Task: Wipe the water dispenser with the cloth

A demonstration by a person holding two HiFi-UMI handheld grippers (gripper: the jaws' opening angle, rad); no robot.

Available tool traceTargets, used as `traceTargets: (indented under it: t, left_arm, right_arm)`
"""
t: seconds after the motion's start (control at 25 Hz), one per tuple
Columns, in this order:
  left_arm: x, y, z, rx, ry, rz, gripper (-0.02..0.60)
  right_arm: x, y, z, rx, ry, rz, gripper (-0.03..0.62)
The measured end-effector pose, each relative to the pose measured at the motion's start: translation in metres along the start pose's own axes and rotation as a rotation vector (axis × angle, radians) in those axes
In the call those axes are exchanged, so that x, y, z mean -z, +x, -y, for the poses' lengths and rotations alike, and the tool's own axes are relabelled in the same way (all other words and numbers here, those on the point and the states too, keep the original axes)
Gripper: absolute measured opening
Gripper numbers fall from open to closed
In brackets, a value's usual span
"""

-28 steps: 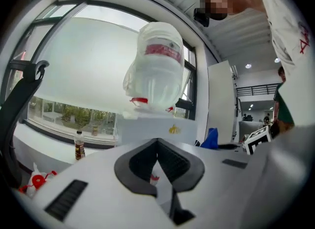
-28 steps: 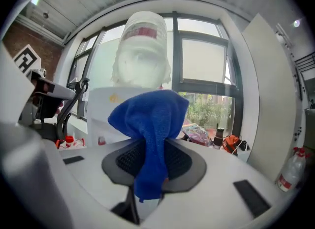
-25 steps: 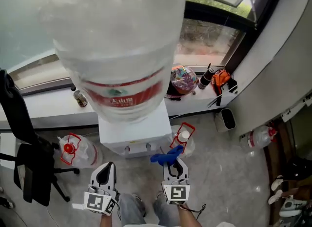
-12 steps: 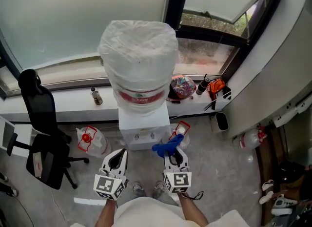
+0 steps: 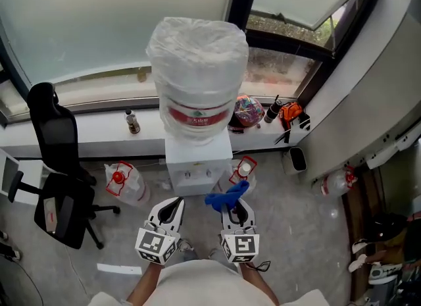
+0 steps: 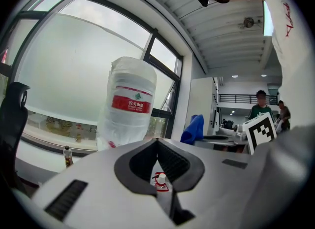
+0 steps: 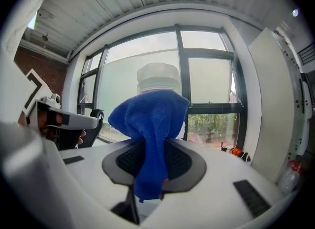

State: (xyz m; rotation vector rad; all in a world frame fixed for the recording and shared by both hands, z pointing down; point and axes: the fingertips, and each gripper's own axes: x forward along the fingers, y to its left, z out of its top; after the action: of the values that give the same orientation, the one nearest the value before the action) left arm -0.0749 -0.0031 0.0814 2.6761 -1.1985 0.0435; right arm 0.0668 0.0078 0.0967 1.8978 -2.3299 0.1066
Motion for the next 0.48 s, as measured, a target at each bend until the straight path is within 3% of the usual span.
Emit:
traceTargets:
  t: [0.28, 0.48]
  left_arm:
    - [0.017, -0.034, 0.013, -0.045, -0.021, 0.012, 0.011]
    - [0.026, -0.063, 0.045, -0.066, -0.022, 0.012, 0.011]
  right_arm:
    - [0.005, -0.035, -0.015, -0.033, -0.034, 0.009, 0.11]
    - [0.019, -0.081, -0.018, -0.042, -0.007, -0.002, 0.11]
